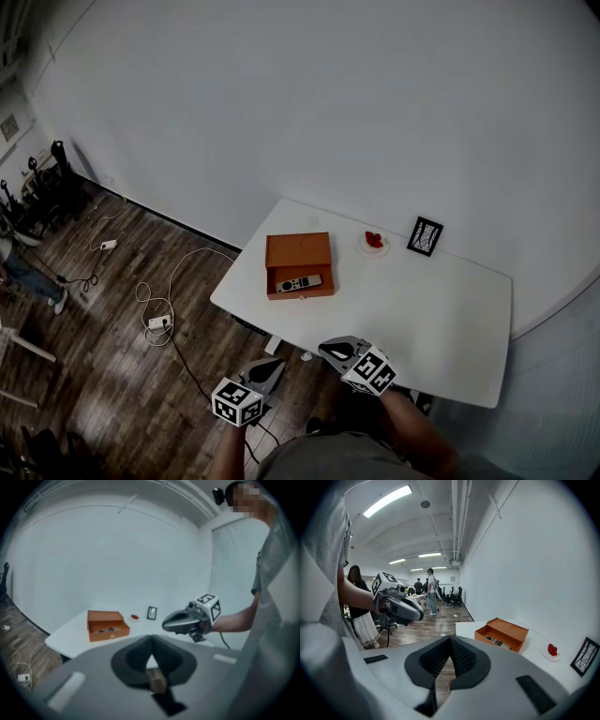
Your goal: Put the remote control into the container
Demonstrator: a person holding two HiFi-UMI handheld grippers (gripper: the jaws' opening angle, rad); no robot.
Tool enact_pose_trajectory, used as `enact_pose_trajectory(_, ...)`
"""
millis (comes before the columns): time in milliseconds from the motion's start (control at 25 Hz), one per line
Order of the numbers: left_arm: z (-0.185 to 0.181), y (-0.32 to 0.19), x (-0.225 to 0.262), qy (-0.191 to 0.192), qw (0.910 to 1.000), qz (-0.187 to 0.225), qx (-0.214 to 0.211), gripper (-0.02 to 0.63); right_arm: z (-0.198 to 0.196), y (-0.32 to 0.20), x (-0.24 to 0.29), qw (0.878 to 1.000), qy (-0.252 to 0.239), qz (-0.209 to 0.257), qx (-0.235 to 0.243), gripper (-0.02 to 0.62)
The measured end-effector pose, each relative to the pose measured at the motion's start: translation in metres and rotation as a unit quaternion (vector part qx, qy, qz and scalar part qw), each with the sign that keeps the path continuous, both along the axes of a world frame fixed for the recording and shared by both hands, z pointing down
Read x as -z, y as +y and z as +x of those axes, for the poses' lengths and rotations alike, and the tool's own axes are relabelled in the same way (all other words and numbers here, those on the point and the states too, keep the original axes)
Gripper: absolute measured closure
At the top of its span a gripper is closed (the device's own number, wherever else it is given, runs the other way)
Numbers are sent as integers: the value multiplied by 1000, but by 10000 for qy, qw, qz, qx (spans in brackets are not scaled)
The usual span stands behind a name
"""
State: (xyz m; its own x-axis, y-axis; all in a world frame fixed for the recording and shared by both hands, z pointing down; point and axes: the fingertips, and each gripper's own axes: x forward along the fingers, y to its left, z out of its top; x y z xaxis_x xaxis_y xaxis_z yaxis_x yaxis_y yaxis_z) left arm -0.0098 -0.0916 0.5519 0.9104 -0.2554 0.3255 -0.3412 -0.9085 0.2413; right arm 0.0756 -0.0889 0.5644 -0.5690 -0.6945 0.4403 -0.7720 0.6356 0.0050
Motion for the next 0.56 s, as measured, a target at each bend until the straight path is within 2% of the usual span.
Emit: enact_pose_trajectory(560,-2,1,-1,-21,10000,6,-4,604,-2,2,-3,10000,23,-25,21,580)
